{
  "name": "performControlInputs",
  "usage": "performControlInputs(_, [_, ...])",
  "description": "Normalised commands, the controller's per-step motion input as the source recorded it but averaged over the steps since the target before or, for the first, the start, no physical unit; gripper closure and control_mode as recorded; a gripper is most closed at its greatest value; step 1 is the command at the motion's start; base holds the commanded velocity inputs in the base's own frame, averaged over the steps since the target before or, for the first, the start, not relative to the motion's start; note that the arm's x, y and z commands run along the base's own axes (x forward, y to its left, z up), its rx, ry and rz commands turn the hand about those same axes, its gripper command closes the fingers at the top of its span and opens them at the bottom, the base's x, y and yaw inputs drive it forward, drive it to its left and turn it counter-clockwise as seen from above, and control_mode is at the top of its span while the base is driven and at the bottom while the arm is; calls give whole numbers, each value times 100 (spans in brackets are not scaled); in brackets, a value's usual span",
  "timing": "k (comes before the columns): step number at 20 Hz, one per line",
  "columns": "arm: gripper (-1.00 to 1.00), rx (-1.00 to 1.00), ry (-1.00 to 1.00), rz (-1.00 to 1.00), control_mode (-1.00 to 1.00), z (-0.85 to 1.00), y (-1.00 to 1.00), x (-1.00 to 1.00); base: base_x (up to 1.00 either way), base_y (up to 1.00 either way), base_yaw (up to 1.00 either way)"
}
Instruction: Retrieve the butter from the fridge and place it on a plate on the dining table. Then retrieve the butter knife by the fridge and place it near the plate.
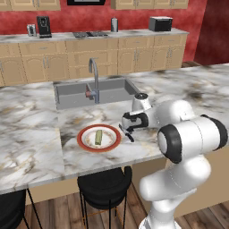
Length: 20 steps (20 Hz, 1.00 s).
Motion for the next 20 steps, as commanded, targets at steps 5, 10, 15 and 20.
performControlInputs(5, [-100, 8, 11, 0, -100, 100, 17, -66, 0, 0, 0])
performControlInputs(10, [-100, 11, 19, 0, -100, 93, 45, -65, 0, 0, 0])
performControlInputs(15, [-100, 0, 4, 0, -100, 40, 47, -89, 0, 0, 0])
performControlInputs(20, [-100, -1, 4, 1, -100, 17, 0, -78, 0, 0, 0])
